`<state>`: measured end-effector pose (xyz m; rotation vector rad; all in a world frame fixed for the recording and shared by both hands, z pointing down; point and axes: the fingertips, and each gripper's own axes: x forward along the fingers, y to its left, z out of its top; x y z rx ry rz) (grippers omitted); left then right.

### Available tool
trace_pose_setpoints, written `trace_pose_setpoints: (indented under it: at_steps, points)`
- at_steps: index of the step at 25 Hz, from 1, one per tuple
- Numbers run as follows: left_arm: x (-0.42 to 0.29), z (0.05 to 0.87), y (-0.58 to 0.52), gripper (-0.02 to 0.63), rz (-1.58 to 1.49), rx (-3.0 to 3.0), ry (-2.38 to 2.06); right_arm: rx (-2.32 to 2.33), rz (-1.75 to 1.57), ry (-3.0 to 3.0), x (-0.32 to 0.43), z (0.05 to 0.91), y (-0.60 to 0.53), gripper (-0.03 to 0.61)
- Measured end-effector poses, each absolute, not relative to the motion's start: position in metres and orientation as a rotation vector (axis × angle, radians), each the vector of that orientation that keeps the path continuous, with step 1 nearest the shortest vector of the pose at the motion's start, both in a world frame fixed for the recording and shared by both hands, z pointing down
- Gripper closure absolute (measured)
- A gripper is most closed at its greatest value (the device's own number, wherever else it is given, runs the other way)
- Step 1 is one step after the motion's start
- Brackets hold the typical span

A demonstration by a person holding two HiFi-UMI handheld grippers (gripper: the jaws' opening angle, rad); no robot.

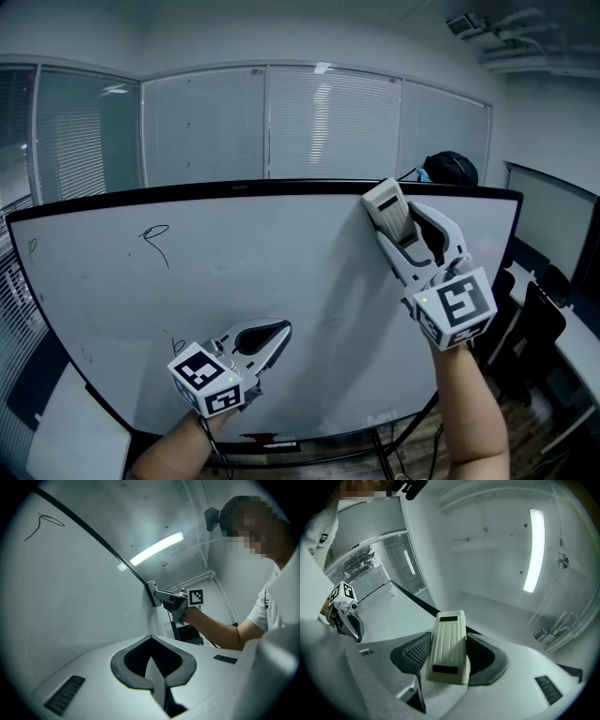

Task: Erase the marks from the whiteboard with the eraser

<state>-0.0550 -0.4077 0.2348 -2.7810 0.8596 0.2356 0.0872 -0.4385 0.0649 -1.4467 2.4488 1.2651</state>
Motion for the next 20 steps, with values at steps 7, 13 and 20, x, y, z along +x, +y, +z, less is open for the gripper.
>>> trace_pose_setpoints:
  at_steps: [7, 13, 20]
  points:
    - [-0.074, 0.234, -0.403, 0.607, 0.267, -2.770, 0.886, -1.250, 1.385, 2.538, -0.006, 0.091, -0.420, 0.336]
    - [-0.077, 0.232, -0.401, 0.607, 0.264, -2.763, 0.893, -1.188, 1.432, 2.617, -0.042, 0.119, -0.413, 0.336]
    - [-0.068, 0.239, -0.411, 0.607, 0.249, -2.779, 0.873, -1.180, 1.361, 2.582, -0.024, 0.107, -0.418, 0.336]
